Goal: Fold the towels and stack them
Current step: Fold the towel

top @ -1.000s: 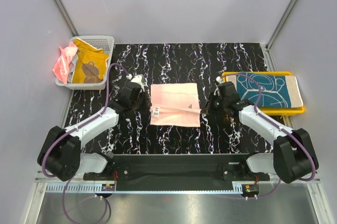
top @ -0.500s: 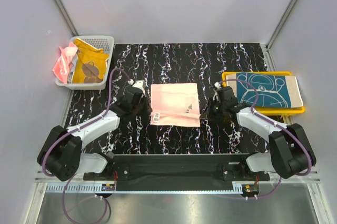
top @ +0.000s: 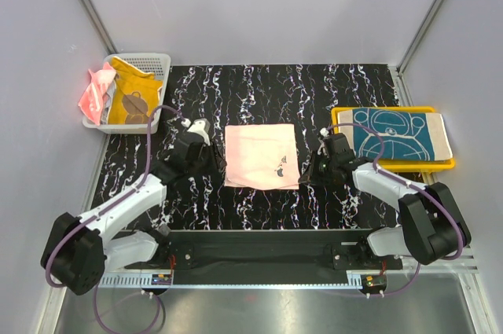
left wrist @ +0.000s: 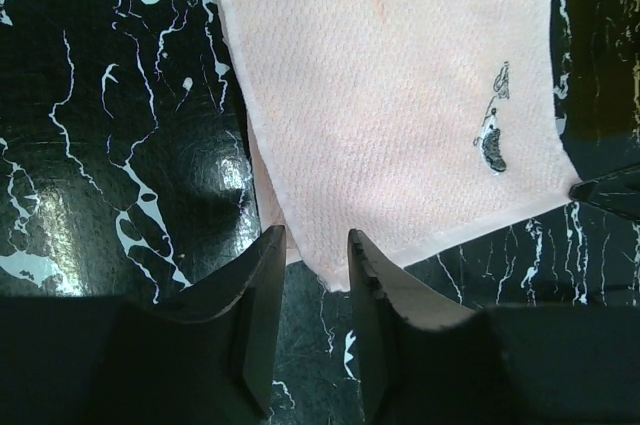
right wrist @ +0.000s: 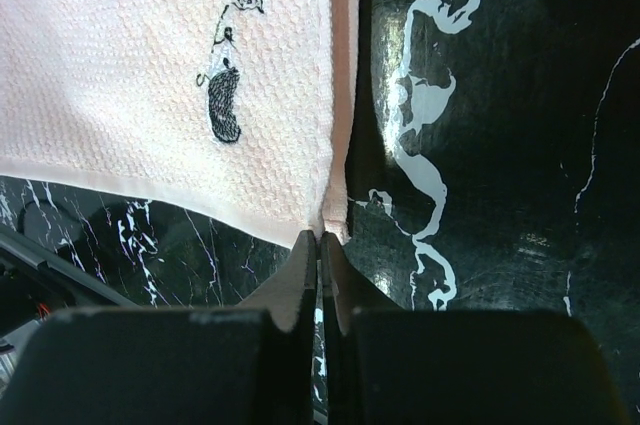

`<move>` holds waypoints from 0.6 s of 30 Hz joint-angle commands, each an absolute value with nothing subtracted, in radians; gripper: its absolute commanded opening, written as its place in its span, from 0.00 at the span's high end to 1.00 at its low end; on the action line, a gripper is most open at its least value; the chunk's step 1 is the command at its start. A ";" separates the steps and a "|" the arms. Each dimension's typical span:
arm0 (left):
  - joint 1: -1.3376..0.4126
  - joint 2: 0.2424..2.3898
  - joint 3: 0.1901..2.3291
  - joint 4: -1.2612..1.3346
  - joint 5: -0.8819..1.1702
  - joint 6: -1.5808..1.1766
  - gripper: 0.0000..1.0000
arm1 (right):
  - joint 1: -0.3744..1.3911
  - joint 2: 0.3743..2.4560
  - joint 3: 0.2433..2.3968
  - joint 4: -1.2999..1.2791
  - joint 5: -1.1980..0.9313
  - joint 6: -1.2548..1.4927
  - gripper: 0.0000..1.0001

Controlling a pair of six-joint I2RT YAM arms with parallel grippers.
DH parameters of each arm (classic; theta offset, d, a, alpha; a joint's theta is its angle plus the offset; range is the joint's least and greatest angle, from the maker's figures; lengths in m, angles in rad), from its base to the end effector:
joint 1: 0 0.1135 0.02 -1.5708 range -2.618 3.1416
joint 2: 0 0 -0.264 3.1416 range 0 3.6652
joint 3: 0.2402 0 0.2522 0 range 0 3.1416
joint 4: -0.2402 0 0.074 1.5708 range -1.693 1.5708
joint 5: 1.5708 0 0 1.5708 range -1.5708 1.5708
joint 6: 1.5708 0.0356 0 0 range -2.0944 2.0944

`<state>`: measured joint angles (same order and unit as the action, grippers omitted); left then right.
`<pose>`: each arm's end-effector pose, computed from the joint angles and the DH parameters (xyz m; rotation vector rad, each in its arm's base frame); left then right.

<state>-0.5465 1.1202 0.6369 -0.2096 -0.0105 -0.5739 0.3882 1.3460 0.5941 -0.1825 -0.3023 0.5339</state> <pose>0.2002 -0.1214 0.2204 -0.0377 2.3303 -0.5711 0.2230 0.1026 0.1605 0.0593 2.6087 0.7374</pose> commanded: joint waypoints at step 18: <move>-0.404 1.598 1.035 -0.192 -0.066 -0.538 0.65 | 0.393 1.287 0.716 -0.261 -0.148 0.526 0.64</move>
